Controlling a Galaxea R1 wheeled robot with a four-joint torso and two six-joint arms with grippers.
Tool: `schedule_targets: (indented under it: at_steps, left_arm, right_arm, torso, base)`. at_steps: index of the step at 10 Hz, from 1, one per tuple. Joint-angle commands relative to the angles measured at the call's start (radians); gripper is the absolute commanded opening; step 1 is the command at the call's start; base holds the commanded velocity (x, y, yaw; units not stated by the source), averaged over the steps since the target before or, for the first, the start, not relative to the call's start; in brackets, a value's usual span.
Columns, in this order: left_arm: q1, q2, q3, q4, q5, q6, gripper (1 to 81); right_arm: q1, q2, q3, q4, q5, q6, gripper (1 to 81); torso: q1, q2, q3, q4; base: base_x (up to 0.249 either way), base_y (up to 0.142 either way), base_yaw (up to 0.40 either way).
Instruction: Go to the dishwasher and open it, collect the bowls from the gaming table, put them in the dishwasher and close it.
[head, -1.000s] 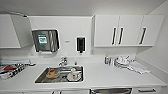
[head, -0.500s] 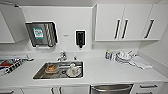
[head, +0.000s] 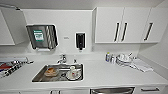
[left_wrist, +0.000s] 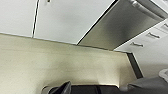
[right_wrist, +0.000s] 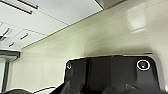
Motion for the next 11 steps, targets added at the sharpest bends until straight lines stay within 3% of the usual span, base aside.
schedule_targets:
  at_steps: [1, 2, 3, 4, 6, 10, 11]
  left_arm:
    - [-0.254, -0.193, 0.214, 0.001, 0.147, -0.053, 81.1]
    - [-0.319, -0.209, 0.239, -0.011, 0.210, -0.065, 81.1]
    - [-0.365, -0.213, 0.256, -0.022, 0.273, -0.067, 81.1]
    - [-0.390, -0.210, 0.257, -0.024, 0.300, -0.067, 81.1]
    - [-0.394, -0.198, 0.254, -0.010, 0.302, -0.065, 81.1]
    - [-0.446, -0.216, 0.274, -0.015, 0.310, -0.067, 81.1]
    - [-0.463, -0.240, 0.296, -0.015, 0.310, -0.067, 81.1]
  right_arm:
    - [0.094, -0.051, 0.043, 0.018, -0.053, 0.010, 81.1]
    - [0.109, -0.059, 0.051, 0.018, -0.053, 0.020, 81.1]
    - [0.126, -0.068, 0.065, 0.018, -0.053, 0.031, 81.1]
    - [0.141, -0.073, 0.072, 0.017, -0.054, 0.043, 81.1]
    - [0.167, -0.088, 0.098, 0.016, -0.054, 0.062, 81.1]
    - [0.204, -0.126, 0.156, 0.018, -0.053, 0.085, 81.1]
    - [0.215, -0.139, 0.177, 0.018, -0.053, 0.089, 81.1]
  torso:
    - [0.063, -0.098, 0.000, 0.000]
    - [0.084, -0.131, 0.000, 0.000]
    - [0.105, -0.164, -0.092, 0.000]
    - [0.123, -0.193, -0.097, 0.000]
    - [0.157, -0.246, -0.138, 0.000]
    - [0.241, -0.378, -0.262, 0.000]
    - [0.265, -0.415, -0.245, 0.000]
  base:
    - [0.000, 0.000, 0.000]
    - [0.000, 0.000, 0.000]
    - [0.000, 0.000, 0.000]
    - [0.000, 0.000, 0.000]
    - [0.000, 0.000, 0.000]
    - [0.000, 0.000, 0.000]
    - [0.000, 0.000, 0.000]
